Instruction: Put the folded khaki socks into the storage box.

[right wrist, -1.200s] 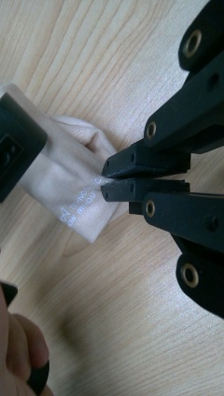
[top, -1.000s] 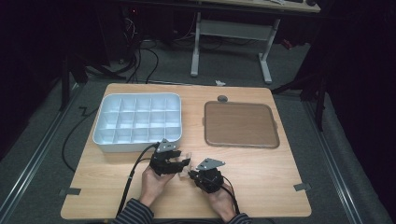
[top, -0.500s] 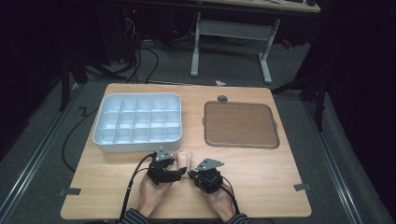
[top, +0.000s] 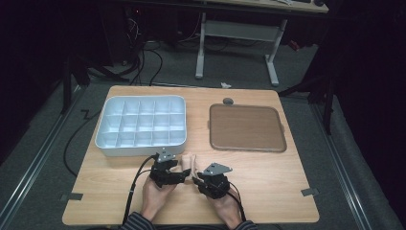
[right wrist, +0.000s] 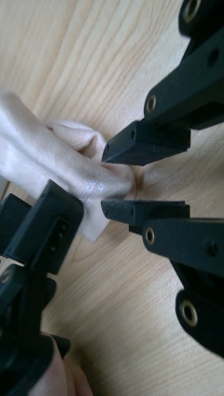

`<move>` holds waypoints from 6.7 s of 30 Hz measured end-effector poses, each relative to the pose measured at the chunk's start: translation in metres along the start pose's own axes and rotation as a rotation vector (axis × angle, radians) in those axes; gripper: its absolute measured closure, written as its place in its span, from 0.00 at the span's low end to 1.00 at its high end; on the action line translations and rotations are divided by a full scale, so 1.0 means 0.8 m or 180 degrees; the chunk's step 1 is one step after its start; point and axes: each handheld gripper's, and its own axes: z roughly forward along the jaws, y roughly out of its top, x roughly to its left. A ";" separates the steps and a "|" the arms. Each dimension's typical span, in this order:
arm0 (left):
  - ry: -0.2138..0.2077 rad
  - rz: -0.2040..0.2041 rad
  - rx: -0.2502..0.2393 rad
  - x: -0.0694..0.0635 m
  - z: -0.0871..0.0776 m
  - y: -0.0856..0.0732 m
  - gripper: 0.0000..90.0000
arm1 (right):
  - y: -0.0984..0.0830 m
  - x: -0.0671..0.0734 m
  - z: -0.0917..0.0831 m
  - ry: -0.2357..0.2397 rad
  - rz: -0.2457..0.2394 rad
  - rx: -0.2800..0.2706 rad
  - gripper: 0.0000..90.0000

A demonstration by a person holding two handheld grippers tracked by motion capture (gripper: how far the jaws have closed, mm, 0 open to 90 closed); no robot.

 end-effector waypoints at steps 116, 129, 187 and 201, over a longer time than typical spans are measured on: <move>-0.0678 0.0055 0.0001 0.020 -0.029 0.035 0.85 | -0.067 -0.123 -0.075 -0.0967 0.0562 0.0088 0.39; -0.0641 0.0099 0.0038 0.027 -0.049 0.030 0.85 | -0.067 -0.123 -0.074 -0.0975 0.0574 0.0086 0.39; -0.0442 -0.0115 -0.0092 0.083 -0.115 0.050 0.85 | -0.067 -0.124 -0.075 -0.0955 0.0579 0.0078 0.39; -0.0356 -0.0166 -0.0124 0.099 -0.128 0.059 0.85 | -0.067 -0.125 -0.075 -0.0947 0.0587 0.0074 0.39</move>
